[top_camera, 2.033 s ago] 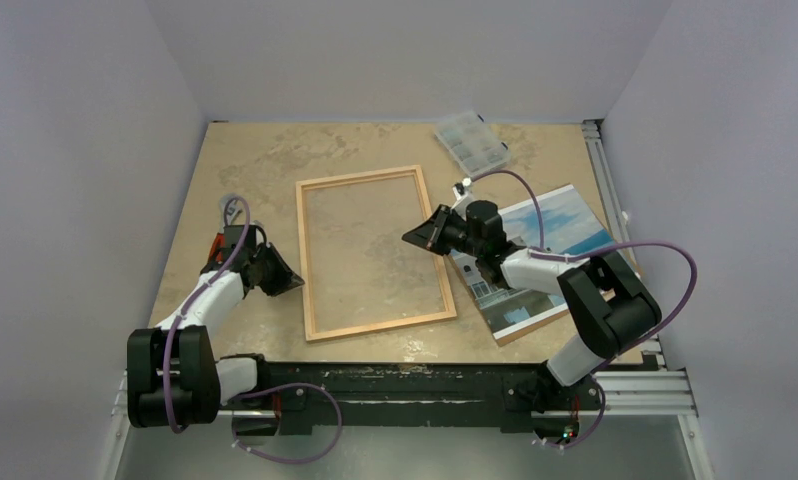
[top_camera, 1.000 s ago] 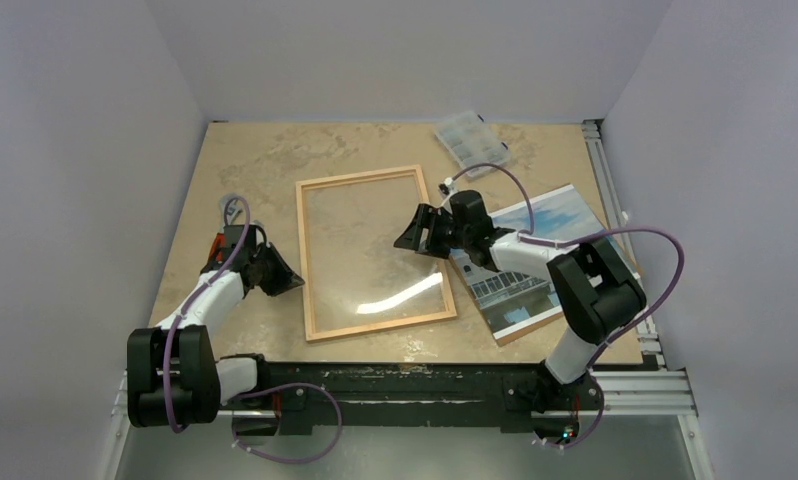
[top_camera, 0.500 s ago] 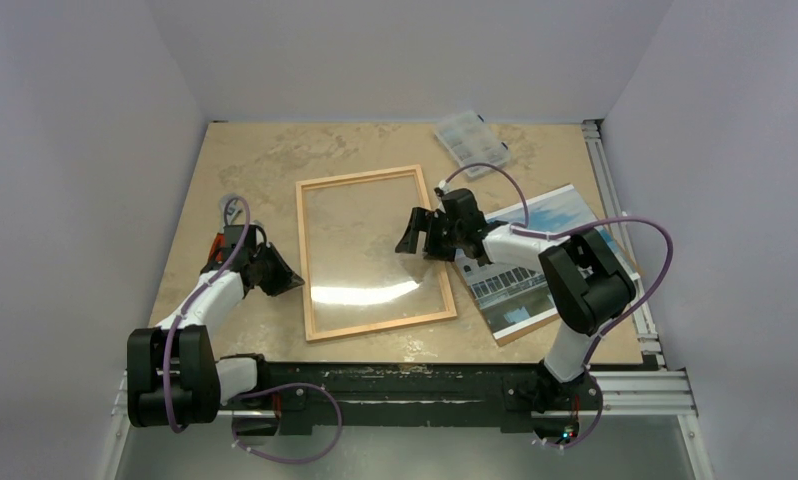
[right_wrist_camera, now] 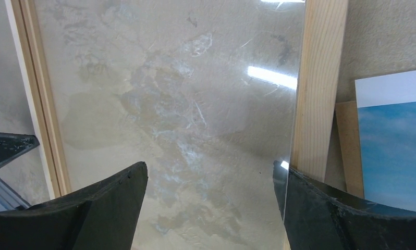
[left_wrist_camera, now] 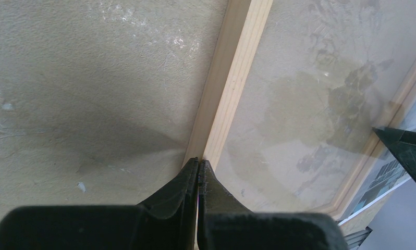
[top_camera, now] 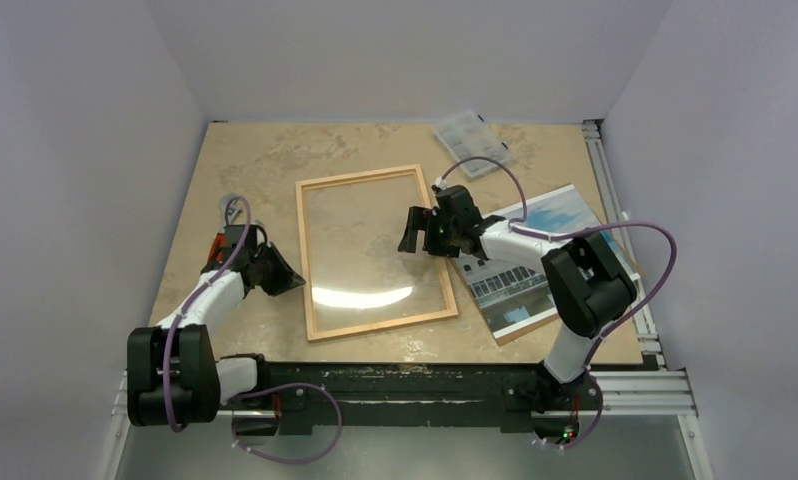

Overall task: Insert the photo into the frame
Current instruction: Place the photo frame item in the photo frame.

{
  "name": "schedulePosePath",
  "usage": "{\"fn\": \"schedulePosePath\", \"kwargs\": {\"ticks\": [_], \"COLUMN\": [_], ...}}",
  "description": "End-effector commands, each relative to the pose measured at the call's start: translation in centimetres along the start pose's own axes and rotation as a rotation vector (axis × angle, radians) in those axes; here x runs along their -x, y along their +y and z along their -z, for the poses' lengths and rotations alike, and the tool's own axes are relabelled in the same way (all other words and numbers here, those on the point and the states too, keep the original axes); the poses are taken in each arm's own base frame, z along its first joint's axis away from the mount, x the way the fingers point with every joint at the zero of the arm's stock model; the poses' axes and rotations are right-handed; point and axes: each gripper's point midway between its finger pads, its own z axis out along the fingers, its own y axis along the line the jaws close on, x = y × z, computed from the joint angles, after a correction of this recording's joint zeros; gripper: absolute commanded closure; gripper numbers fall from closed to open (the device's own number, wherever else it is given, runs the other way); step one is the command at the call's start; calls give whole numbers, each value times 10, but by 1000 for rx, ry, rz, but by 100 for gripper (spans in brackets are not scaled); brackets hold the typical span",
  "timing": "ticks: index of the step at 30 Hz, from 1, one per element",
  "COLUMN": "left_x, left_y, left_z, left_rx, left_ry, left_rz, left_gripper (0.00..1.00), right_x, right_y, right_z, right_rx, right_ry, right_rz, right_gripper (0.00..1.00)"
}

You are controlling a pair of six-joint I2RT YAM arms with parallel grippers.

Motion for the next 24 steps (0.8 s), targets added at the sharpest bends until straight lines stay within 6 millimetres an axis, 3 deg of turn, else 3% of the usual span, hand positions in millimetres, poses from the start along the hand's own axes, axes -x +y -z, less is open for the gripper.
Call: {"fn": "schedulePosePath", "kwargs": {"ticks": [1,17,24], "left_x": [-4,-5,-6], "left_y": [10,10,8], "left_z": [-2,-2,-1], "left_rx": [47,51,41], "left_ry": [15,15,9], "left_rz": [-21,-22,-23], "left_gripper": [100,100,97], "right_x": [22,36,38], "right_y": [-8,2,-7], "right_z": [17,41,49], "right_rx": [-86,-102,-137], "right_ry": [-67,-98,-100], "right_rz": [54,64,60], "right_gripper": [10,9,9]}}
